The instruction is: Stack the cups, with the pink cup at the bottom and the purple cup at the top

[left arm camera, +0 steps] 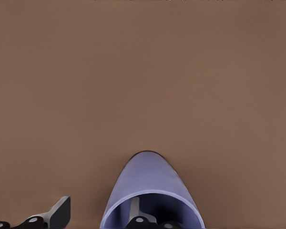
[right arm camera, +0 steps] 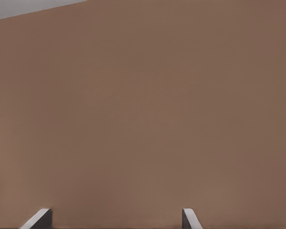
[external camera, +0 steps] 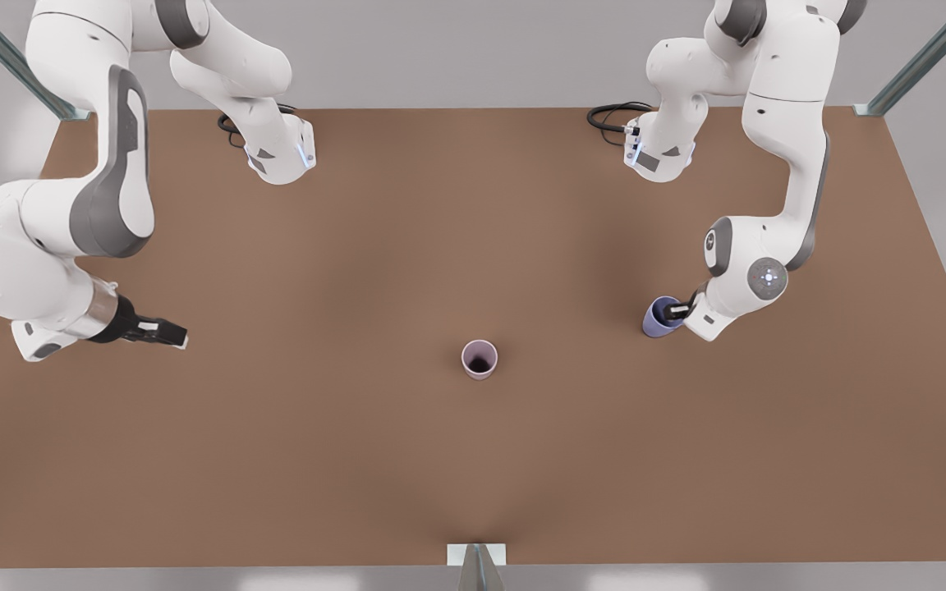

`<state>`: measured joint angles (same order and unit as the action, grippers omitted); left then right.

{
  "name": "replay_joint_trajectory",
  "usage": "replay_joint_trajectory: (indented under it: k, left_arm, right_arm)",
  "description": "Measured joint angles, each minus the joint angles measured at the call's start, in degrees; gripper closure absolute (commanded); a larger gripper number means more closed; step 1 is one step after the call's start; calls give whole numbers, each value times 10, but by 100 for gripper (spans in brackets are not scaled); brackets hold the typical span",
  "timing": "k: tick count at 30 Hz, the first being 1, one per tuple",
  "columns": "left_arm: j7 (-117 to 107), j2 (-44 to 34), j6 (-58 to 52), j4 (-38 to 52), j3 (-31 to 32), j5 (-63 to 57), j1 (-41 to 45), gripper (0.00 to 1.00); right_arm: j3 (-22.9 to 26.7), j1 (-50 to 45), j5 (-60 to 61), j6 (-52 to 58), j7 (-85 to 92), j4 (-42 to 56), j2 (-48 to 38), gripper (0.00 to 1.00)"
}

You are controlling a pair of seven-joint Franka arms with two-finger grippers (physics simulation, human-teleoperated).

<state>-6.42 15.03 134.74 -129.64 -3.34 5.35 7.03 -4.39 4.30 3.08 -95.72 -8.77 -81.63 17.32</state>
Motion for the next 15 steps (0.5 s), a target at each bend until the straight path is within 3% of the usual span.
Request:
replay_joint_trajectory:
  k: [4,15]
  left_arm:
    - [-1,1,6,0,0,23,0,79]
    - [-1,9,0,1,0,23,1,79]
  right_arm:
    - [0,0,-3,-20,2,-9,-1,0]
    - [-3,-2,-3,-25,3,-8,-2,0]
